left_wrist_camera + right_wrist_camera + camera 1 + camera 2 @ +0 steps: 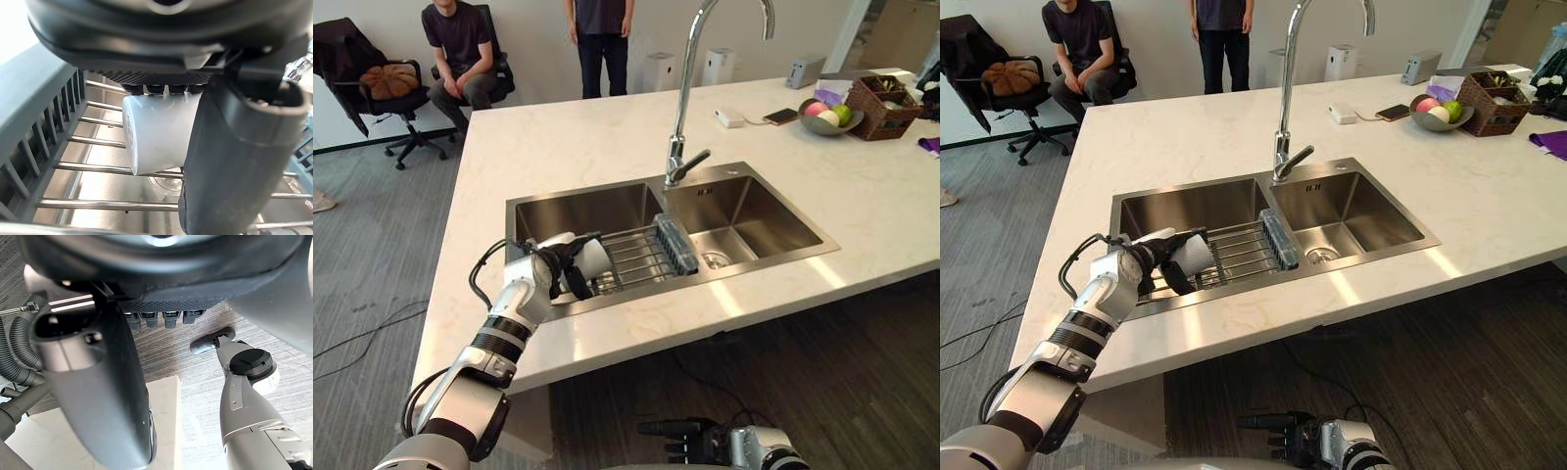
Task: Walk over to the sink, pick up the cup, carry it to the dishwasher, place the cup inside the dishwasher, then close the dishwasher door
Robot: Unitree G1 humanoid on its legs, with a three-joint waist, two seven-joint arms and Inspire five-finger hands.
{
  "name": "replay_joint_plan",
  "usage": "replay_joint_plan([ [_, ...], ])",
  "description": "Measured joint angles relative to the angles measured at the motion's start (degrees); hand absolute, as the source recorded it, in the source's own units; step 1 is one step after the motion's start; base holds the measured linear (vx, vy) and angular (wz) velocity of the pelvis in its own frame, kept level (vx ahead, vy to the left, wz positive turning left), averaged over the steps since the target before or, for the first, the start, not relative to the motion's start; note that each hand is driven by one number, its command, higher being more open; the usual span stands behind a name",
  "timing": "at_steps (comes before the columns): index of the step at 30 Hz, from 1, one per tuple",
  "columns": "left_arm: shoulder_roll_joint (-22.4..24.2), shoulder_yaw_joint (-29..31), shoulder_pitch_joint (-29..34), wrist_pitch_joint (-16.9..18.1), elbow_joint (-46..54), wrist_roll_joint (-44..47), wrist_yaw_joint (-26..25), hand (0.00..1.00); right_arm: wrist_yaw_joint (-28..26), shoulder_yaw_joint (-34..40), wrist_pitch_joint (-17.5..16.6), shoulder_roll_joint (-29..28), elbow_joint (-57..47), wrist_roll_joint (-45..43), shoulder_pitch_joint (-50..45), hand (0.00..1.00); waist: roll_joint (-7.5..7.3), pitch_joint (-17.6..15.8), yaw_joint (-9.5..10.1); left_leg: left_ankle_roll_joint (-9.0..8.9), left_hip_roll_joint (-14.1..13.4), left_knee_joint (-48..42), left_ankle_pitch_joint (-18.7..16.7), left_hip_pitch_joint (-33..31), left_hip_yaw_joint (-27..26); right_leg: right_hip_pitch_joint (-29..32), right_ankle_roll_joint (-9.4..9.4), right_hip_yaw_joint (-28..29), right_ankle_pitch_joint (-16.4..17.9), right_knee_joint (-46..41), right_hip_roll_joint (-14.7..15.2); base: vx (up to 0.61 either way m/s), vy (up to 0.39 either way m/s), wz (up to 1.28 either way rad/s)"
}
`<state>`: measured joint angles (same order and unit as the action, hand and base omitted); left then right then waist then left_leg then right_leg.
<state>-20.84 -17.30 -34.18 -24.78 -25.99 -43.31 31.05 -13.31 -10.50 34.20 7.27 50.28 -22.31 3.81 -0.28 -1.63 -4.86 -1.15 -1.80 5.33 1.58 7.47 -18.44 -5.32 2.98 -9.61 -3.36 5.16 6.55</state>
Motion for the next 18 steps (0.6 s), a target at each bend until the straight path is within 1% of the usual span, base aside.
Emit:
replay_joint_plan([
  [1,0.28,0.02,0.00,0.10,-0.18,-0.74,-0.01,1.00,-0.11,0.00,0.35,0.02,0.00,0.00,0.11,1.00,-0.03,0.01,0.00,0.00,0.00,0.00,0.00,0.00,0.00,-0.01,0.00,0.02,0.00,0.00,0.00,0.00,0.000,0.00],
  [2,0.49,0.03,-0.03,0.10,-0.34,-1.03,-0.03,0.00,-0.14,0.00,0.54,0.02,0.00,0.00,0.16,1.00,-0.05,0.02,0.01,0.00,0.00,0.00,0.00,0.01,0.01,-0.02,0.00,0.05,0.00,0.00,0.00,0.00,0.000,0.00],
  [8,1.92,-0.05,0.44,0.66,-2.00,-0.43,-3.98,0.00,-0.28,-0.08,2.15,0.30,-0.10,-0.03,0.67,1.00,-0.16,0.09,-0.02,0.00,0.02,-0.01,0.00,0.09,-0.01,-0.06,0.04,0.21,-0.03,0.01,0.00,0.00,0.000,0.00],
  [10,2.05,-0.01,0.75,1.61,-2.56,1.17,-6.92,0.00,-0.31,-0.14,2.94,0.26,-0.11,-0.05,1.11,1.00,-0.24,0.04,-0.13,0.00,0.02,-0.01,0.00,0.08,0.00,-0.04,0.05,0.23,-0.03,0.01,-0.01,0.00,0.000,0.00],
  [12,2.01,-0.04,0.68,2.13,-2.47,1.64,-8.07,0.00,-0.32,-0.23,3.90,0.27,-0.11,-0.06,1.61,1.00,-0.31,-0.01,-0.17,0.01,0.03,-0.02,-0.02,0.07,0.02,-0.02,0.05,0.24,-0.03,0.01,-0.01,0.00,0.000,0.00],
  [15,1.63,-0.11,0.97,3.44,-2.37,1.76,-8.28,0.00,-0.32,-1.12,4.60,0.30,-0.11,-0.12,2.17,1.00,-0.39,-0.07,-0.26,0.03,0.06,-0.05,-0.05,0.04,0.04,0.02,0.05,0.24,-0.03,0.02,0.00,0.00,0.000,0.00],
  [18,1.37,-0.13,1.79,3.90,-1.18,1.77,-8.29,0.00,-0.29,-1.15,5.27,0.27,-0.17,-0.22,2.43,1.00,-0.40,-0.09,-0.33,0.04,0.08,-0.17,-0.06,-0.03,0.05,0.10,0.05,0.24,-0.03,0.03,0.01,0.00,0.000,0.00],
])
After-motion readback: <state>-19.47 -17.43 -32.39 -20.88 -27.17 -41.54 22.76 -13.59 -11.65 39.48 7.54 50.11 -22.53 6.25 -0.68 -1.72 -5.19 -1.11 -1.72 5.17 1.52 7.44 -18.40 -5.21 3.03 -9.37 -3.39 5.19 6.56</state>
